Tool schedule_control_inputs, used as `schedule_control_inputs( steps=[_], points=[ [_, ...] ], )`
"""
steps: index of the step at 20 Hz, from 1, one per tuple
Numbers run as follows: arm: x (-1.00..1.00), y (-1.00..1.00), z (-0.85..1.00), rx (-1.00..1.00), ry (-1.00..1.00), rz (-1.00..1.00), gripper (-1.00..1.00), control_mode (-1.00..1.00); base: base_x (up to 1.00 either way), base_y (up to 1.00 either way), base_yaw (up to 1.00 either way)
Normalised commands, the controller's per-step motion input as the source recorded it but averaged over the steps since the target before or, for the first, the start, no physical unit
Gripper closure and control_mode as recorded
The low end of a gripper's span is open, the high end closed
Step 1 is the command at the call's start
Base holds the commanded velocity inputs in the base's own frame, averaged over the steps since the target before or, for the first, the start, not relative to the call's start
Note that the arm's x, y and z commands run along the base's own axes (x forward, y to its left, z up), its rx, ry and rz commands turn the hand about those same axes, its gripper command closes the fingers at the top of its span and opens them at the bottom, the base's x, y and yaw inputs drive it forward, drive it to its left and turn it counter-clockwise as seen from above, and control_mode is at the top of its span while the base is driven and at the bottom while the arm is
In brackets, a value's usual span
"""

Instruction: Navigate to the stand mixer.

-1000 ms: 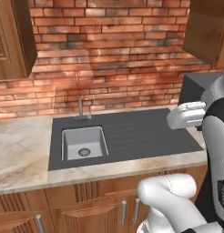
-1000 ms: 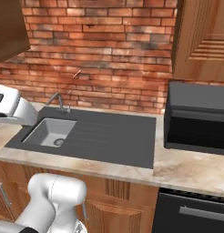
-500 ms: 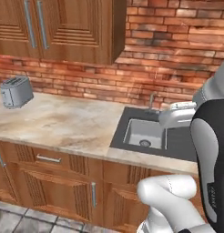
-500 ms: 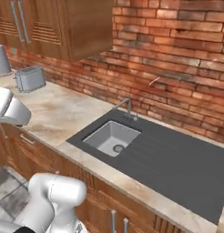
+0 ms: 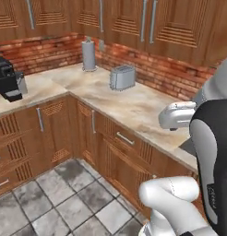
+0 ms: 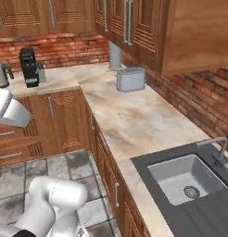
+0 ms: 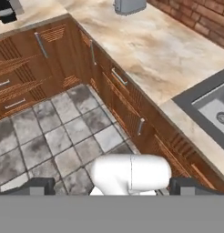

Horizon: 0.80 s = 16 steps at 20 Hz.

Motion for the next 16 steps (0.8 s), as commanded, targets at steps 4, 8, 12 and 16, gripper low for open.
schedule_control_inputs(
  steps=[4, 8, 12, 16],
  points=[
    [0.00, 0.00, 0.00, 0.00, 0.00, 0.00, -1.00, 1.00, 0.29, 0.02, 0.93],
    [0.00, 0.00, 0.00, 0.00, 0.00, 0.00, -1.00, 1.00, 0.87, 0.04, 0.74],
    [0.00, 0.00, 0.00, 0.00, 0.00, 0.00, -1.00, 1.00, 1.00, 0.30, 0.50],
    [0.00, 0.00, 0.00, 0.00, 0.00, 0.00, -1.00, 1.00, 1.00, 0.43, 0.41]
  ],
)
